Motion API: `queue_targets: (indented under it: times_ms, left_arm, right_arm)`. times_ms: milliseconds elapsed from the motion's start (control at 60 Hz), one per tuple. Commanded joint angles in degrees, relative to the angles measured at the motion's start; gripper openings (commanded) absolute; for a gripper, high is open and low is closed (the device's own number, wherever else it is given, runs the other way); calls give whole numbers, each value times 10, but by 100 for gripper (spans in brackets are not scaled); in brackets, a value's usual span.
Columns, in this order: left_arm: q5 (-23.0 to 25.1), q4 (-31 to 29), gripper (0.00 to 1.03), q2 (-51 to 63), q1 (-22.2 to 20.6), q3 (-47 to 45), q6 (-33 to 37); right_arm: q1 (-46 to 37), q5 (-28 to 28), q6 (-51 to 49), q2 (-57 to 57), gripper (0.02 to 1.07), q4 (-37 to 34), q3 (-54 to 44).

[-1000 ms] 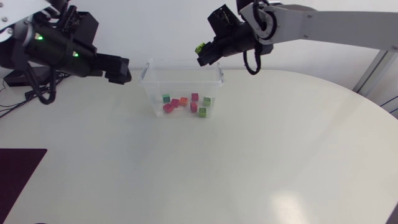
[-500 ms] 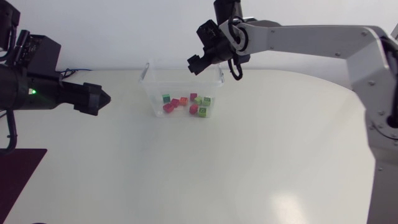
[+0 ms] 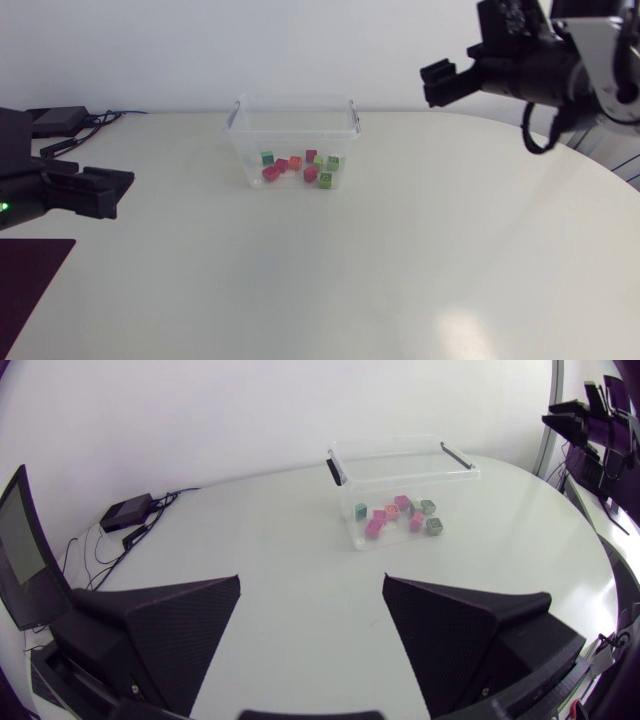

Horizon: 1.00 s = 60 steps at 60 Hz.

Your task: Place the duplo bricks in the container

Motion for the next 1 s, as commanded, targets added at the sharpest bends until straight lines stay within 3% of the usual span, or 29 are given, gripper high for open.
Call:
queue_targets:
  times_ms: [0,167,433,567,983]
  left_arm:
    - [4,21,100,-32,11,-37,15]
    - [4,57,100,-79,23,-89,21]
    - [2,145,100,-153,67,-178,39]
    - [2,178,99,-184,85,-208,44]
    - [14,233,99,-279,73,-305,-2]
  right_arm:
    - [-20,7,10,-71,102,13,-78]
    - [-87,4,4,-198,102,26,-195]
    - [-187,-53,-1,-369,102,16,-326]
    - [-192,-57,0,-441,102,8,-367]
    - [-176,-47,70,-562,102,10,-473]
